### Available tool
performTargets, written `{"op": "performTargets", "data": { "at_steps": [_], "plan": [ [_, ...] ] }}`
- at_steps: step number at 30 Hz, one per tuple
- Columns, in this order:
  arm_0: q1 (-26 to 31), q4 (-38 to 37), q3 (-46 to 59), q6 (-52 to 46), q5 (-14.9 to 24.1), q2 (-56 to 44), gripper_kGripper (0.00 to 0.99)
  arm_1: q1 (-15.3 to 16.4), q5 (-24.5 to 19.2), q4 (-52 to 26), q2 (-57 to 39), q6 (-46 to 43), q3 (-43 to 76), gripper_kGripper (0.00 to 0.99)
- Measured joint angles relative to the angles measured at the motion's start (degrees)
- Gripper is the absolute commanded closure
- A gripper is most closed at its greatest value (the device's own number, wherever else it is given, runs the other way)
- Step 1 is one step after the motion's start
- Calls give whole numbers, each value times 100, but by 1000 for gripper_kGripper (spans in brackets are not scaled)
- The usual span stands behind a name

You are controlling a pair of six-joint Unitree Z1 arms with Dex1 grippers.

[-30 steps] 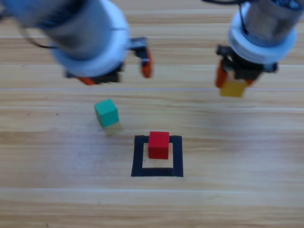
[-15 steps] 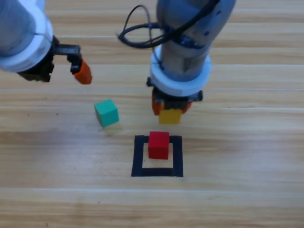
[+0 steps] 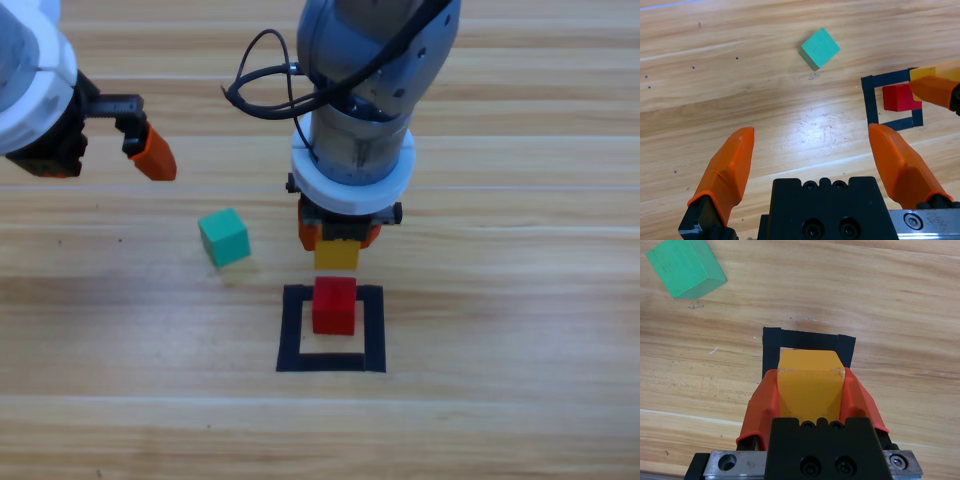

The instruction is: Stack the blocks in the rectangular block: red at the bottom, yellow in the middle, green on top

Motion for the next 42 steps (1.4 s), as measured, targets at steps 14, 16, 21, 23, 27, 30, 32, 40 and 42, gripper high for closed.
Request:
{"op": "performTargets", "data": {
  "at_steps": [14,16,21,23,27,30,32,40,42],
  "plan": [
    [104,-196,263,81,-247,0,14,60,163,194,11,113,-119,990],
    [106,-196,263,119,-247,0,14,82,164,197,16,124,-119,990],
    [142,-196,266,148,-247,0,14,102,163,290,23,147,-120,990],
    [157,-196,274,148,-247,0,16,102,163,319,35,147,-120,990],
    [176,-197,452,148,-245,0,16,102,163,344,114,148,-120,990],
    [190,-197,484,148,-228,0,13,103,166,344,239,148,-135,990],
    [256,-197,485,198,-225,0,16,107,180,345,311,150,-135,990],
    [296,-265,485,208,-241,6,16,108,197,345,312,155,-135,990],
    [296,-281,485,208,-254,14,16,108,215,345,312,155,-135,990]
  ]
}}
